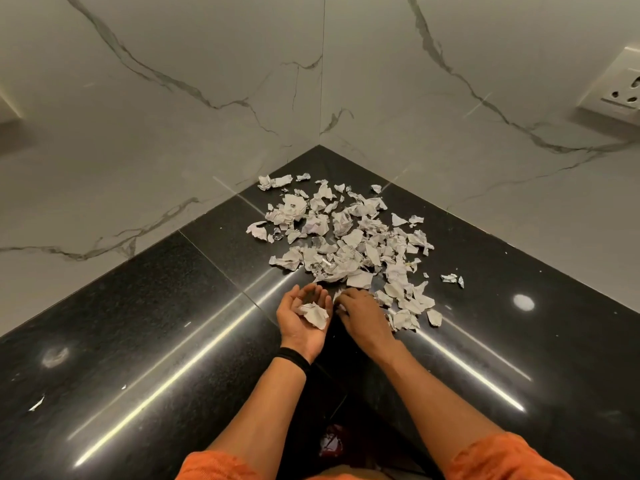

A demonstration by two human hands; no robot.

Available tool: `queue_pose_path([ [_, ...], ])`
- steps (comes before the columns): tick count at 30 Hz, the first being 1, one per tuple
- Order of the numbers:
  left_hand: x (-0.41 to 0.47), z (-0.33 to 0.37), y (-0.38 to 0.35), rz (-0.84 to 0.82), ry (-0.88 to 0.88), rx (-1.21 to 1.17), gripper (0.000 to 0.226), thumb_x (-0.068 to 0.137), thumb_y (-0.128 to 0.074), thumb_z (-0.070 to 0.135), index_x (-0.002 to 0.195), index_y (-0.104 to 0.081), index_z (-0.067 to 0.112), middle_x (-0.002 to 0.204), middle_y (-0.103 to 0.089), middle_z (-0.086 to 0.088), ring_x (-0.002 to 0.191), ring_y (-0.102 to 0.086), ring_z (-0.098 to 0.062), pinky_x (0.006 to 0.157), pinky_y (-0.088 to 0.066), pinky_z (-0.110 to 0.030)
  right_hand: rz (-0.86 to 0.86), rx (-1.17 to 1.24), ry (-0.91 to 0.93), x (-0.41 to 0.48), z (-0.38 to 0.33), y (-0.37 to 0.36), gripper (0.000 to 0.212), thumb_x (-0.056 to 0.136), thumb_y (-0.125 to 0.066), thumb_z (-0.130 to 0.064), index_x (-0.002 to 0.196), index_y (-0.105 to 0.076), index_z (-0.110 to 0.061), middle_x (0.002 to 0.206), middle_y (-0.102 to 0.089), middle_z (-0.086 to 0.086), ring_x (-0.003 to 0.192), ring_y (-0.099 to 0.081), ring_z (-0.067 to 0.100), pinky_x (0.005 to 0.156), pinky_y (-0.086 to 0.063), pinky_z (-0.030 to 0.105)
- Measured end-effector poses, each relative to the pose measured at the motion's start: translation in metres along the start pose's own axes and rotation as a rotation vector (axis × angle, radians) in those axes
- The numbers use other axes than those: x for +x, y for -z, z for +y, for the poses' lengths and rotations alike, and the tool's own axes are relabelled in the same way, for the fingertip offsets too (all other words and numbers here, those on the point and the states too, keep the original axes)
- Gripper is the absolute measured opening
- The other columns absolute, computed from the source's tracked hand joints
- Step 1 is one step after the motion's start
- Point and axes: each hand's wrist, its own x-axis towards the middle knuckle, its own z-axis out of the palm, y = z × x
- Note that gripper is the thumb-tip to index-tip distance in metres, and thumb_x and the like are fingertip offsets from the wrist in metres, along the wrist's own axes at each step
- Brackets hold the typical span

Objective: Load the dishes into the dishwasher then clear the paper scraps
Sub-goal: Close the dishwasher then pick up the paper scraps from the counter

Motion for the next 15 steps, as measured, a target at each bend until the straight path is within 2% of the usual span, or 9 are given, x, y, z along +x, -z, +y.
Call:
queue_pose_path([
  [4,0.007,0.000,0.003,0.013,0.027,0.046,0.029,0.093,-0.060,0.032,0.093,-0.068,0.004,0.093,-0.068,-0.013,0.087,-0.066,-0.024,0.094,-0.049,-0.035,0.086,0.030,-0.039,-0.015,0.004,0.000,0.009,0.088,-0.062,-0.012,0.095,-0.068,-0.014,0.095,-0.065,0.001,0.093,-0.060,0.023,0.077,-0.047,0.034],
  [7,0.008,-0.010,-0.001,0.026,0.050,0.131,0.031,0.096,-0.058,0.034,0.091,-0.067,0.004,0.092,-0.068,-0.015,0.085,-0.066,-0.025,0.087,-0.052,-0.034,0.288,0.336,-0.235,-0.022,-0.002,0.016,0.008,0.089,-0.071,-0.017,0.097,-0.073,-0.020,0.089,-0.069,-0.011,0.083,-0.064,0.003,0.074,-0.051,0.020],
  [9,0.007,-0.018,-0.006,0.006,0.074,0.177,0.031,0.096,-0.057,0.034,0.092,-0.066,0.005,0.089,-0.068,-0.014,0.082,-0.068,-0.025,0.084,-0.053,-0.035,0.381,0.496,-0.237,-0.024,-0.012,0.029,0.008,0.089,-0.074,-0.017,0.097,-0.073,-0.019,0.087,-0.069,-0.014,0.082,-0.065,-0.002,0.070,-0.048,0.010],
  [11,0.004,-0.027,-0.011,-0.037,0.112,0.207,0.032,0.097,-0.055,0.034,0.093,-0.067,0.006,0.086,-0.069,-0.014,0.079,-0.070,-0.027,0.077,-0.057,-0.037,0.352,0.499,-0.173,-0.026,-0.021,0.037,0.009,0.090,-0.075,-0.024,0.098,-0.075,-0.021,0.087,-0.070,-0.015,0.085,-0.061,-0.004,0.069,-0.044,0.008],
  [13,0.003,-0.032,-0.014,-0.050,0.139,0.217,0.032,0.098,-0.055,0.035,0.095,-0.068,0.006,0.089,-0.070,-0.014,0.082,-0.071,-0.028,0.073,-0.058,-0.037,0.248,0.391,-0.096,-0.027,-0.024,0.037,0.012,0.090,-0.073,-0.033,0.100,-0.076,-0.026,0.086,-0.069,-0.014,0.085,-0.054,-0.002,0.071,-0.042,0.013],
  [15,0.005,-0.036,-0.015,-0.042,0.148,0.210,0.030,0.097,-0.056,0.034,0.094,-0.067,0.007,0.089,-0.070,-0.012,0.083,-0.069,-0.026,0.074,-0.059,-0.037,0.237,0.391,-0.098,-0.028,-0.020,0.035,0.013,0.093,-0.070,-0.032,0.101,-0.077,-0.025,0.088,-0.070,-0.012,0.086,-0.054,0.000,0.072,-0.043,0.018],
])
